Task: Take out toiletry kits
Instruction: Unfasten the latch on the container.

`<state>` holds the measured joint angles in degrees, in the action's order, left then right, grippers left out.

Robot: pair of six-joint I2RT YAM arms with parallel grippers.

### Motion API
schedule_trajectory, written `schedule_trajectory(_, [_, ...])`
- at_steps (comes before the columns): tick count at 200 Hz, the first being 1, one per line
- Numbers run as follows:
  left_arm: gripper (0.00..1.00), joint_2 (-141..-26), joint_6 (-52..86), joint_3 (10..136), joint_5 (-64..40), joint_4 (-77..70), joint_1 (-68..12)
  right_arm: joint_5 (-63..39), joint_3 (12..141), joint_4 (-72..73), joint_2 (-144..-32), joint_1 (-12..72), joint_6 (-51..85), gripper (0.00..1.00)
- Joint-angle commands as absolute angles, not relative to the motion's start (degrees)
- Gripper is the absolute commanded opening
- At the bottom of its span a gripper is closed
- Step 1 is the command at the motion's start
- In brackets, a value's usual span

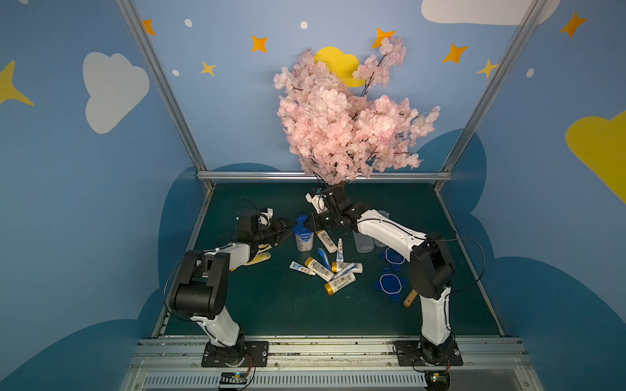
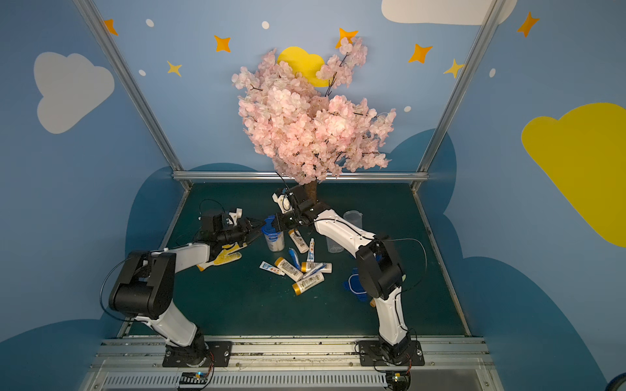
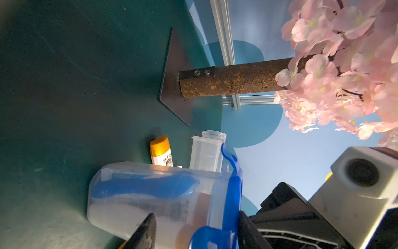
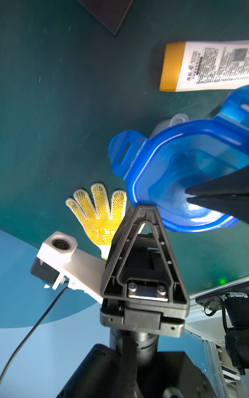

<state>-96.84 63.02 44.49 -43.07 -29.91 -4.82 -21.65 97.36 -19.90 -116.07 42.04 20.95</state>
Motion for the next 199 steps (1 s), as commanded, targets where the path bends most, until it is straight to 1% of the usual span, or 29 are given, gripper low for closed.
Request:
schedule_trajectory(1, [0.59,-98.76,66.42,42.66,-44.62,-35.13,-4.92,-20.24,96.50,-26.11,-119.78,41.83,21.51,0.00])
schedule_trajectory(18, [0.58,-100.13,69.29,42.19,-45.49,-39.32,-4.92,-19.96,96.33,-26.49,-119.75,41.83,21.48,0.00])
schedule_trajectory(38, [0.53,-101.79,72.64,41.89,-46.60,-44.42,-4.93,-19.69,96.15,-26.54,-119.86,41.83,21.45,0.00])
schedule_trajectory(67, [0.53,-102.27,75.37,40.84,-47.03,-48.43,-5.03,-19.32,96.41,-26.89,-120.20,41.81,21.53,0.00])
schedule_trajectory(96, [0.52,-101.08,75.98,39.69,-46.95,-48.63,-5.01,-18.82,97.28,-27.98,-121.23,41.82,21.35,0.00])
schedule_trajectory(125, [0.45,-99.86,77.01,39.20,-47.28,-49.28,-5.02,-18.72,98.30,-29.15,-122.29,41.72,20.92,0.00])
schedule_trajectory(168, [0.44,-97.50,78.04,38.71,-47.30,-49.07,-5.02,-18.63,99.05,-30.23,-122.93,41.75,20.55,0.00])
schedule_trajectory(199, [0.41,-95.44,78.47,37.84,-47.02,-48.45,-4.90,-18.46,99.32,-30.63,-123.31,41.75,20.41,0.00])
